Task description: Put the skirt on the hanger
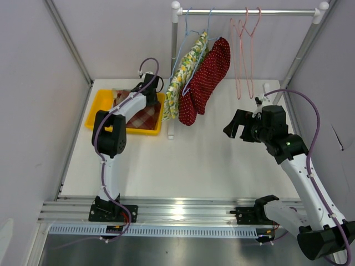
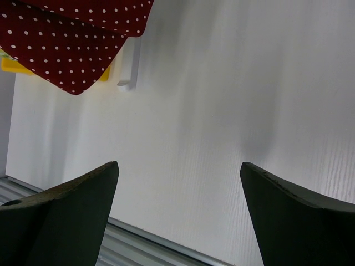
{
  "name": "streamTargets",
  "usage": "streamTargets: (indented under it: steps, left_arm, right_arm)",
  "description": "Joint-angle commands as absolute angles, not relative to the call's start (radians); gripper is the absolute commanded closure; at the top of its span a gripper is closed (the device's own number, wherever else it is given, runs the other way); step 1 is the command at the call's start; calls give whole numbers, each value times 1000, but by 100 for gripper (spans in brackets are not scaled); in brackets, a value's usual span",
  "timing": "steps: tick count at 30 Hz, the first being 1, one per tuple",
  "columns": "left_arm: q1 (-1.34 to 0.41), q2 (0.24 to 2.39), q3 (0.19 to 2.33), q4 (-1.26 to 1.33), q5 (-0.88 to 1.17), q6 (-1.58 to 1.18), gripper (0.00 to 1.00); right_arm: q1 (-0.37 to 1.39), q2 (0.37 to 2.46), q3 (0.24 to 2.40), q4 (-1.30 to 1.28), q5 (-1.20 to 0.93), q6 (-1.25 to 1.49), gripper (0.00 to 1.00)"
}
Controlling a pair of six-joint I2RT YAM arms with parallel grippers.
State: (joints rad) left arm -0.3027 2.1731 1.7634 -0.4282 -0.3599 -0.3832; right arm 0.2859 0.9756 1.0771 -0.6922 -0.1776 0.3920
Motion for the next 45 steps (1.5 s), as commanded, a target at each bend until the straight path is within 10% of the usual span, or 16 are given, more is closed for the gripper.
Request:
streamTargets:
  steps: [1, 33, 45]
  left_arm:
    - [-302, 2108, 1767, -420, -388, -364, 100]
    - [-578, 1167, 1494, -578, -500, -351, 100]
    - [-678, 905, 1408, -669, -158, -353, 100]
  right_arm:
    - [282, 973, 1074, -650, -201, 399, 1]
    - [281, 992, 1126, -666, -198, 396, 0]
    - [282, 1003, 1094, -652, -184, 393, 1]
